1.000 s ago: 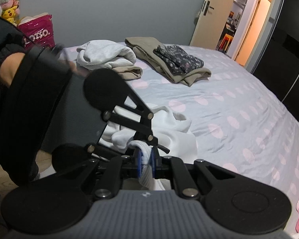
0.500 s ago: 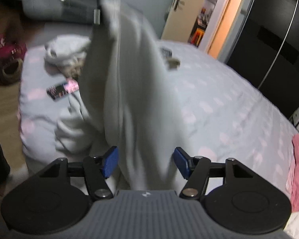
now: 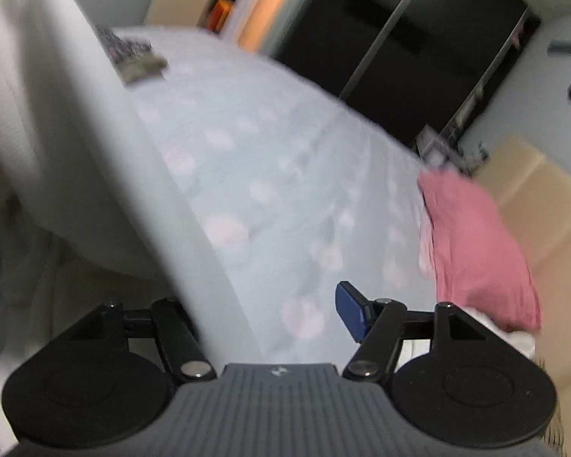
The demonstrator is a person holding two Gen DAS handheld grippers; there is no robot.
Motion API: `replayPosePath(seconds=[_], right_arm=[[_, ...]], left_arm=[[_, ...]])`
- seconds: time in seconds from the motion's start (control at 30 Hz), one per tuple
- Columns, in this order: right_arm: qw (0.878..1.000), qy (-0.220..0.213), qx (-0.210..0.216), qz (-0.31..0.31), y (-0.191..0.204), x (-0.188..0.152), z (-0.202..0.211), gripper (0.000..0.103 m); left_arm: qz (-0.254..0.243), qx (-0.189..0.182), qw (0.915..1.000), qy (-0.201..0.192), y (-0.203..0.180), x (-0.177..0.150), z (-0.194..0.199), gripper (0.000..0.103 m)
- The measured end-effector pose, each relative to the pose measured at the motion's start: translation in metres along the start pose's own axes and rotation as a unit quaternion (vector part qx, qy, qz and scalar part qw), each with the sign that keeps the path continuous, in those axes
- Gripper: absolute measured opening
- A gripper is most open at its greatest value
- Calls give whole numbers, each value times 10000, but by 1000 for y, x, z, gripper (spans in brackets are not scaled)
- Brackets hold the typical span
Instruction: Fold clothes
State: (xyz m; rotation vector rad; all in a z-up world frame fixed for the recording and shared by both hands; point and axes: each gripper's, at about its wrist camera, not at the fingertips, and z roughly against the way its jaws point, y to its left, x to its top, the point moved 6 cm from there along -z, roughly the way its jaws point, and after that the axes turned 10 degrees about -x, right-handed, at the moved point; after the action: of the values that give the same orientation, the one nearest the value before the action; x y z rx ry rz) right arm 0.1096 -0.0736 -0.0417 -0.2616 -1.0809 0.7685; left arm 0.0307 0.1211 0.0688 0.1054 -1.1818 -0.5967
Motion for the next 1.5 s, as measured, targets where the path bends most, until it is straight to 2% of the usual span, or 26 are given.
replayPosePath(seconds=[0.07,0.17,0.3,0.37,0.43,0.5,0.6,0.67,0.8,0.9,1.07,1.17,1.33,1.4,1.47,1.5], right_arm=[[9960,-605,308,580,26,8,23,68],[9779,-1410,515,1453,70,16,53,68],[9478,-2394,645,2005,115,29,92,68],[9405,-2533,761,2135,135,34,104,69],[9465,-2259,665,2207,153,35,96,69],[9587,-1837,438,2127,164,34,77,69],[9737,-1246,-212,1894,169,23,40,69],[9767,-1106,-532,1763,171,17,25,69],[9736,-1251,-952,1658,185,15,20,69],[9740,-1204,-1452,1254,189,19,14,69],[9682,-1157,-2181,412,196,27,9,69],[9598,-1131,-2567,-85,207,26,7,69],[9358,-1038,-3249,-891,213,28,0,69],[9334,-982,-3274,-1093,208,31,-3,59],[9395,-886,-3105,-1143,197,34,-8,18],[9432,-885,-2991,-1146,190,34,-9,17]], left_arm=[[296,-16,9996,-3,8,2,-1,4],[690,-39,9976,34,21,4,-5,4],[924,-32,9957,51,30,7,-6,4],[1025,-83,9947,11,31,11,-3,4],[1125,-133,9936,-28,33,15,0,4],[1228,-190,9922,-92,33,20,4,4],[1337,-228,9906,-180,33,28,10,4],[1403,-268,9895,-224,32,31,11,4],[1496,-338,9877,-289,30,38,12,4],[1492,-374,9877,-295,25,41,11,4],[1651,-359,9852,-304,20,44,13,4],[1761,-344,9833,-310,18,46,15,4],[1754,-303,9836,-294,12,48,19,4],[1665,-278,9853,-277,10,49,22,4],[1572,-251,9869,-260,7,50,24,4],[1542,-232,9874,-257,8,50,25,4]])
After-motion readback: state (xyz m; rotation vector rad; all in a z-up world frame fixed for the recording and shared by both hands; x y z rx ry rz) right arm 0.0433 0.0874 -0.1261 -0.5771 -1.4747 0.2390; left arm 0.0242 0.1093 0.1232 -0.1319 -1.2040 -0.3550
